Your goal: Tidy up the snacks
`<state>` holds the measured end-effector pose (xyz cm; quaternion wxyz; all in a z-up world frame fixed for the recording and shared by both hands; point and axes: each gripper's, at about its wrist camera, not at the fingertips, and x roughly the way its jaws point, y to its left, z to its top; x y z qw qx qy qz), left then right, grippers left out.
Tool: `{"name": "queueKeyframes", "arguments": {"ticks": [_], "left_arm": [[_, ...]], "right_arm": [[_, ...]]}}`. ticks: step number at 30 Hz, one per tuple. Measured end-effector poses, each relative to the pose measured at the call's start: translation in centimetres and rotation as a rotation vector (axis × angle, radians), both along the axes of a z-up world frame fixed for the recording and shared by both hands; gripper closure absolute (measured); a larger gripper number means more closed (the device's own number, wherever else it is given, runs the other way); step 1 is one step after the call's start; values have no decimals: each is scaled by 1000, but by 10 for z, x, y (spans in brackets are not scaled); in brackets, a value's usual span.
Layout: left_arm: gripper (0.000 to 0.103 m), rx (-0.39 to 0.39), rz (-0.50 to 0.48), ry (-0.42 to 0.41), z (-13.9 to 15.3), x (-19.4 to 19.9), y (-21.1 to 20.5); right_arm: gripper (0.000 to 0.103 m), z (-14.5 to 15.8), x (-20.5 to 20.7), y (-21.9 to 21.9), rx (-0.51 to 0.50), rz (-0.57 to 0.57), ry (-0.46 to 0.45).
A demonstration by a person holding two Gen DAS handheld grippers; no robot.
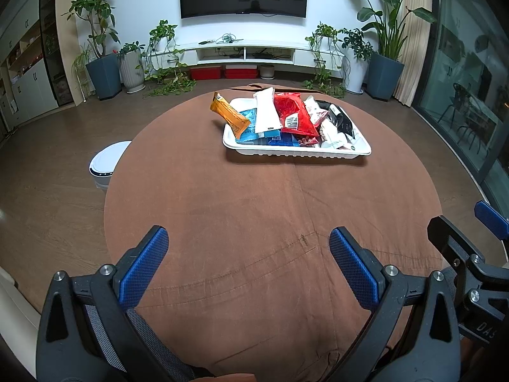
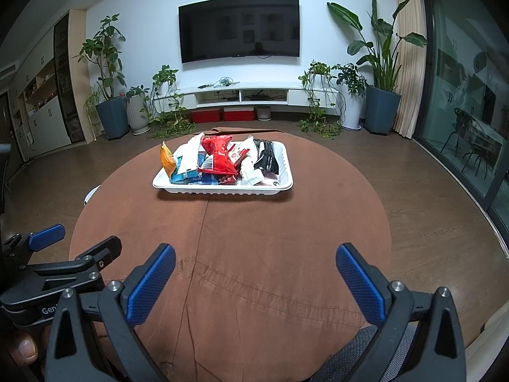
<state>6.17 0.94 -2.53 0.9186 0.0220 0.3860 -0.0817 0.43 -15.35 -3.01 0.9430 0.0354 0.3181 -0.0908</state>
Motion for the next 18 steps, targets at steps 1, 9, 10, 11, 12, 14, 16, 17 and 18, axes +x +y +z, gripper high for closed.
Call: {"name": "queueKeyframes", "arguments": {"ticks": [1,9,10,11,12,14,16,17,18], "left_arm": [[0,1,0,-1,0,0,0],[0,2,1,0,-1,0,0],[0,2,1,1,-1,0,0],[0,3,3,1,-1,0,0],[0,3,3,1,-1,-1,0],[0,3,2,2,-2,-1,1],[0,1,-2,3,-4,-1,2],[0,-3,-6,2,-4,-2,3],[0,-7,-10,-2,-4,-3,4]], "right_arm": [[0,0,0,0,0,-1,-1],[0,1,1,0,1,0,-1],[0,0,1,0,0,0,0],[0,1,1,0,0,0,0],[0,1,1,0,0,0,0],[0,1,1,0,1,-1,0],[0,1,0,0,1,-1,3],[0,1,0,0,2,-1,3],[0,0,-1,0,3,-1,3]]}}
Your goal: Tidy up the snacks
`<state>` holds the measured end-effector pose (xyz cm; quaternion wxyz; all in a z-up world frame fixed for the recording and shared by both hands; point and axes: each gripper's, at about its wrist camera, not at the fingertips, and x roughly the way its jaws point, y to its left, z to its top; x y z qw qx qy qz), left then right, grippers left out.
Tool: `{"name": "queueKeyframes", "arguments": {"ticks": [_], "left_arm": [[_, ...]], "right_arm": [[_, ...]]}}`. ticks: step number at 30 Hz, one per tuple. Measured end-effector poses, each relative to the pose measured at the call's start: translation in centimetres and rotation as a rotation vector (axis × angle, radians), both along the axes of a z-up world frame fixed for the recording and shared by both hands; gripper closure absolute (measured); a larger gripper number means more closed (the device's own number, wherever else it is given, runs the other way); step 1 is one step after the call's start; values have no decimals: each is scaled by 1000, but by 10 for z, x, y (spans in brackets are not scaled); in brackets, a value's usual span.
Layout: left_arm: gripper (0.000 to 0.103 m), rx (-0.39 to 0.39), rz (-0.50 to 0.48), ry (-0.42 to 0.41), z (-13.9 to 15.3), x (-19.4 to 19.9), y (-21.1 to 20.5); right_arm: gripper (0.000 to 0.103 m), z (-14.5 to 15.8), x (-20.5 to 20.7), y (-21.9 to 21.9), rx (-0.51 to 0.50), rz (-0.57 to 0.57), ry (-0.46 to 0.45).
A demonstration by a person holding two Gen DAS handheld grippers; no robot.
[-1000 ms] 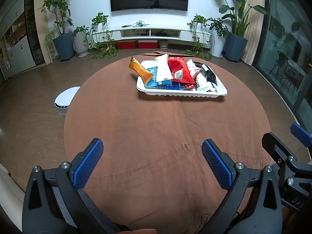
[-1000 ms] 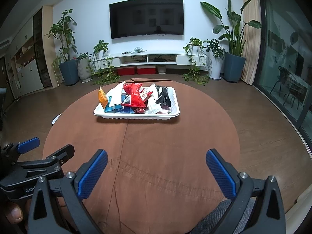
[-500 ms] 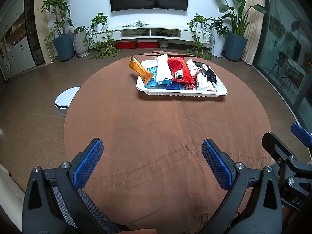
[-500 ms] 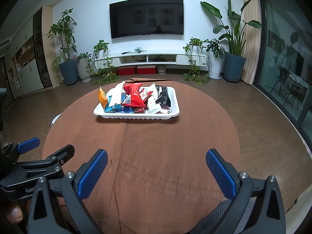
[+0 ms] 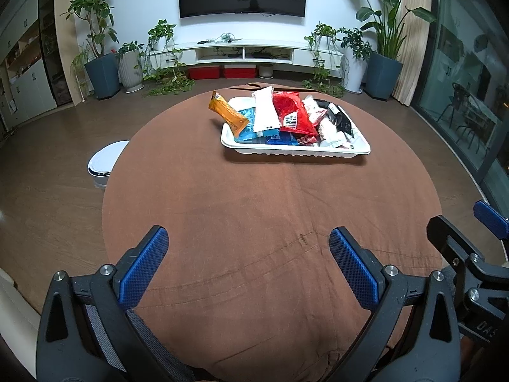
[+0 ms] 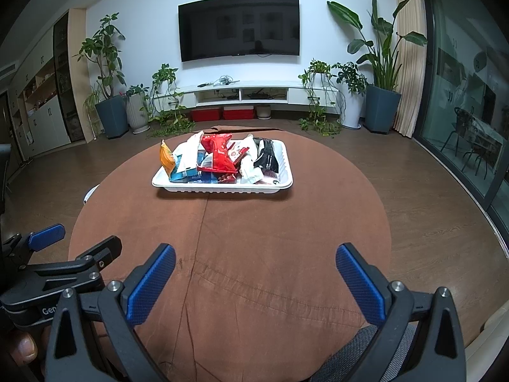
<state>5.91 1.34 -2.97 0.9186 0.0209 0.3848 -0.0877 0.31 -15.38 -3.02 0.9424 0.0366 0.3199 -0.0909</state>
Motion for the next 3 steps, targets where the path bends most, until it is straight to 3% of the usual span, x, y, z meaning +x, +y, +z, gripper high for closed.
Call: {"name": "queueKeyframes", "arguments": {"ticks": [3], "left_arm": [[0,9,-5,-6,0,0,0]], "right_arm": [[0,0,0,-1,4,-1,2]]}}
